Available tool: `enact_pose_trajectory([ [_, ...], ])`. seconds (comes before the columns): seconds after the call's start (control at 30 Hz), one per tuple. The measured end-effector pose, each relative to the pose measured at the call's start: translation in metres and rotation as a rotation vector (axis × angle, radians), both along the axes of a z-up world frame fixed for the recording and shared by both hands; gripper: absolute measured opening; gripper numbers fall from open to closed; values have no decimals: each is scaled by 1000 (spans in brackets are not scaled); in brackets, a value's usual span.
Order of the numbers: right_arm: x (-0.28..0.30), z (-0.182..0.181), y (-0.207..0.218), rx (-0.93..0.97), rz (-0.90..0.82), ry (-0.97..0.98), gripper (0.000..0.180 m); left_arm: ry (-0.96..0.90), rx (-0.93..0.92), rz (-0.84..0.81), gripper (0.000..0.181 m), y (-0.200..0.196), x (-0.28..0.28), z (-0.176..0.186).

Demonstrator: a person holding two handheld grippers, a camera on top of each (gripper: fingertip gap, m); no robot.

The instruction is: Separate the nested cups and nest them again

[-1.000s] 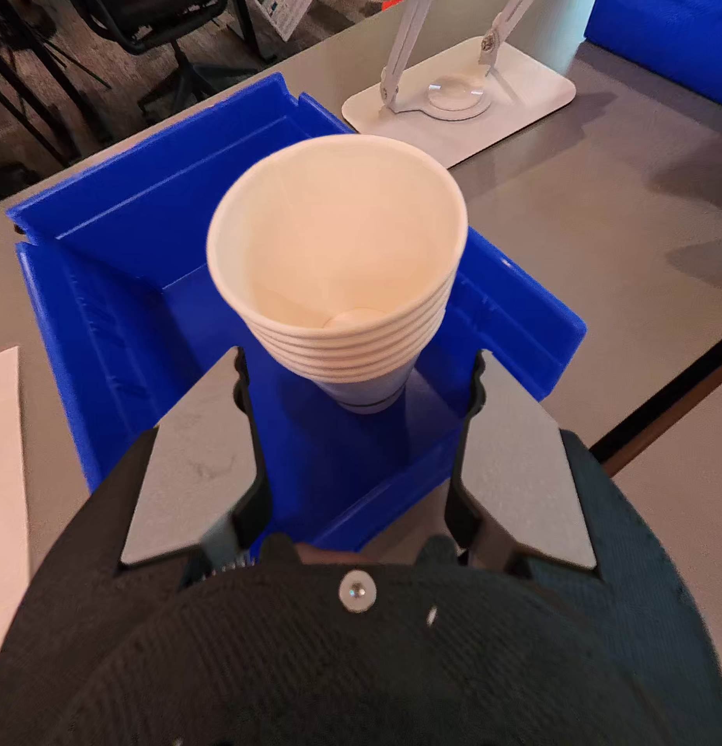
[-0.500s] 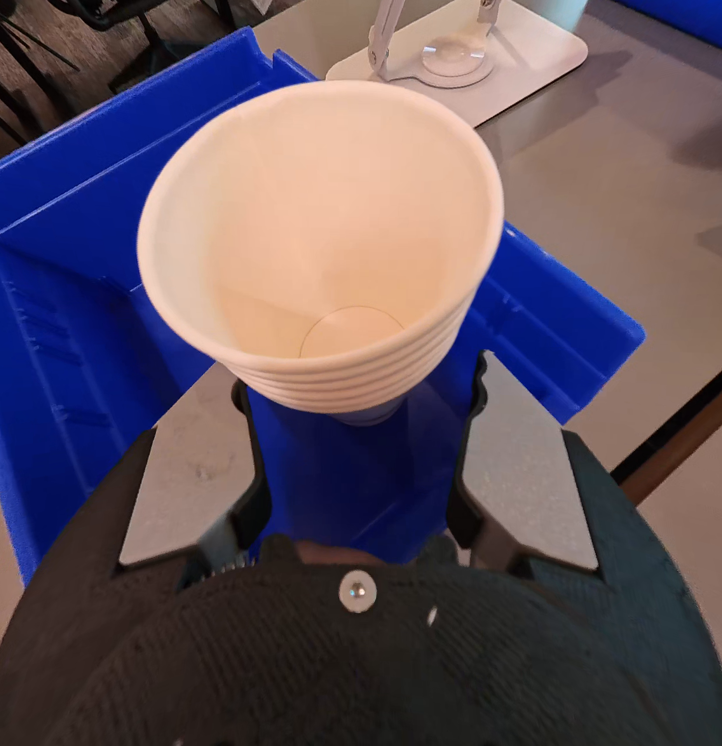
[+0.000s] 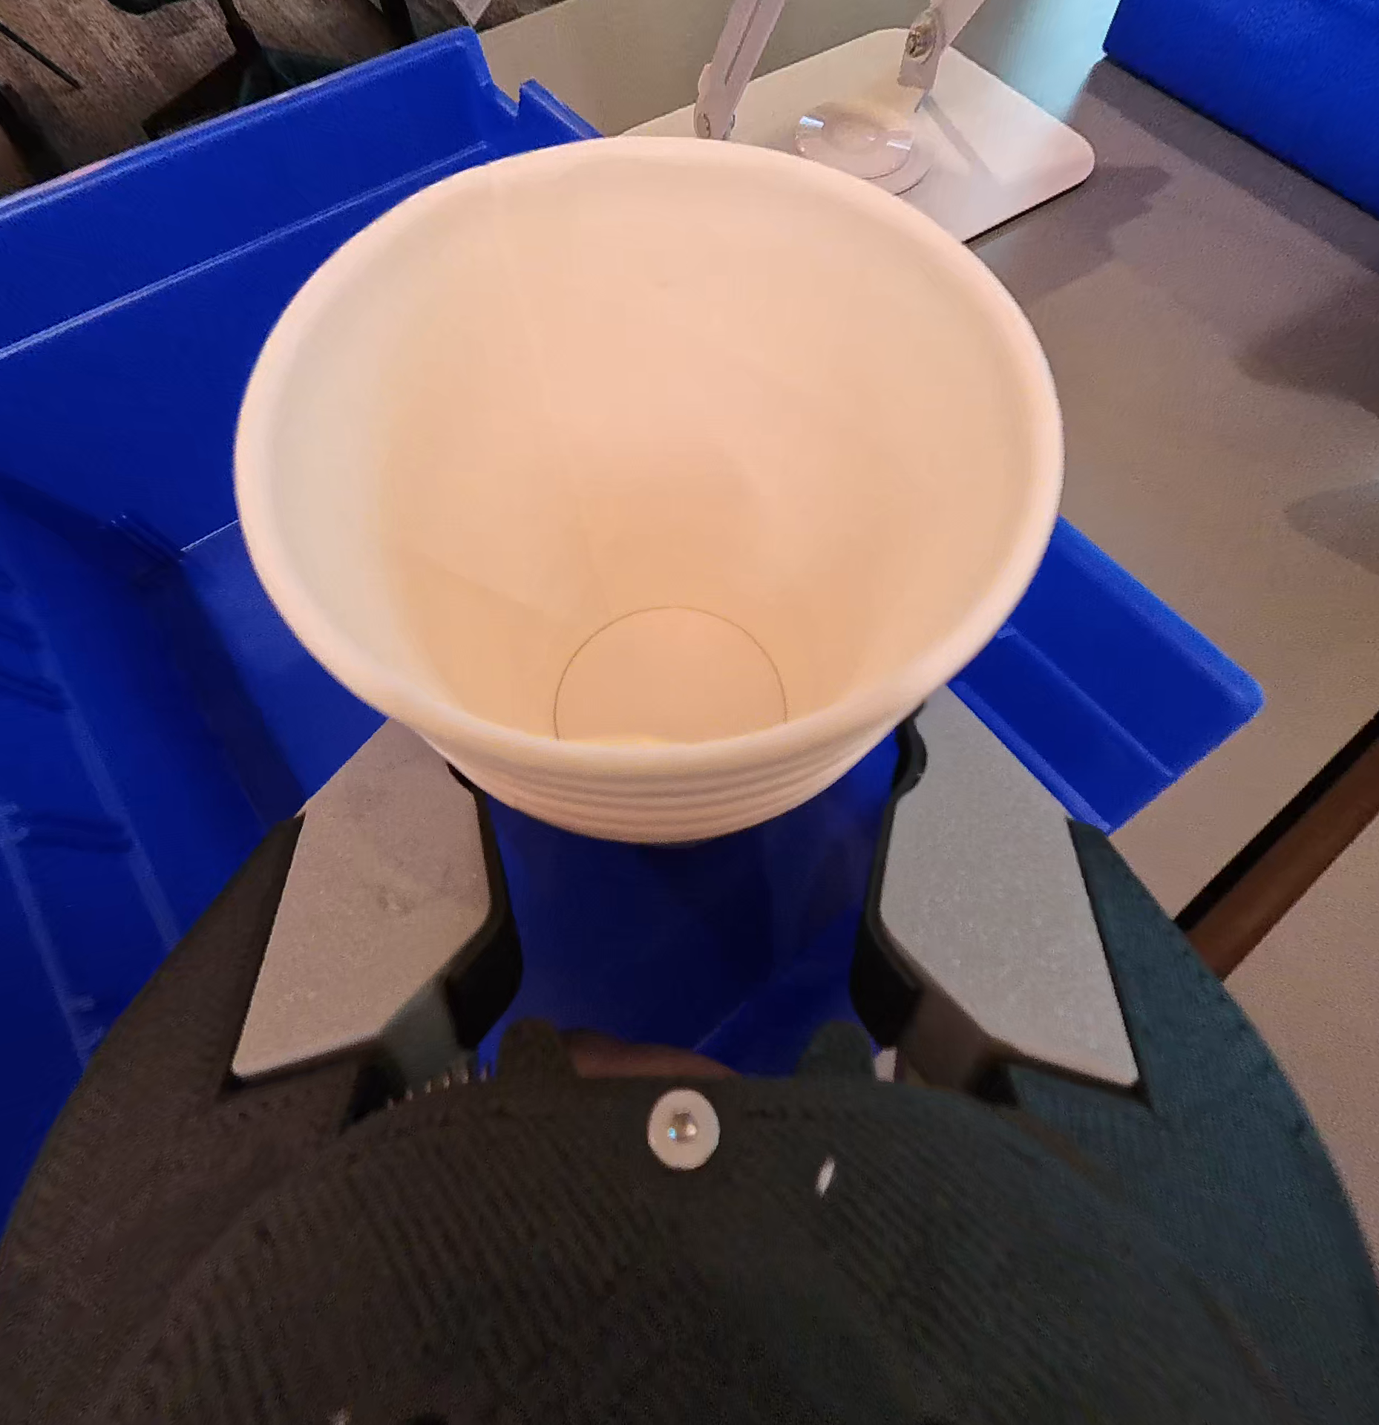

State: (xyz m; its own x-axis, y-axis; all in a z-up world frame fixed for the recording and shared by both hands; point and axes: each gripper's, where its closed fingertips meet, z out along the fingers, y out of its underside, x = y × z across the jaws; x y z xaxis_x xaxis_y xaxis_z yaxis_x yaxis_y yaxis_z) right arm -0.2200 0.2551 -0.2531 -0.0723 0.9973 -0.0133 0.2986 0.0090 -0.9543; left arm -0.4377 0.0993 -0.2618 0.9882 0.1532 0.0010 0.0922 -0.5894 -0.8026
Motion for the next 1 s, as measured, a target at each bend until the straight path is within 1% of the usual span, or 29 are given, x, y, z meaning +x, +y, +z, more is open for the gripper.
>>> enact_pose_trajectory([
  [0.7, 0, -1, 0, 1, -1, -6, 0, -34, -11, -32, 99, 11, -7, -3],
  [0.9, 0, -1, 0, 0, -1, -3, 0, -23, 15, -54, 94, 12, -2, 1],
  [1.0, 0, -1, 0, 0, 1, -4, 0, -8, 49, -29, 92, 12, -6, 6],
])
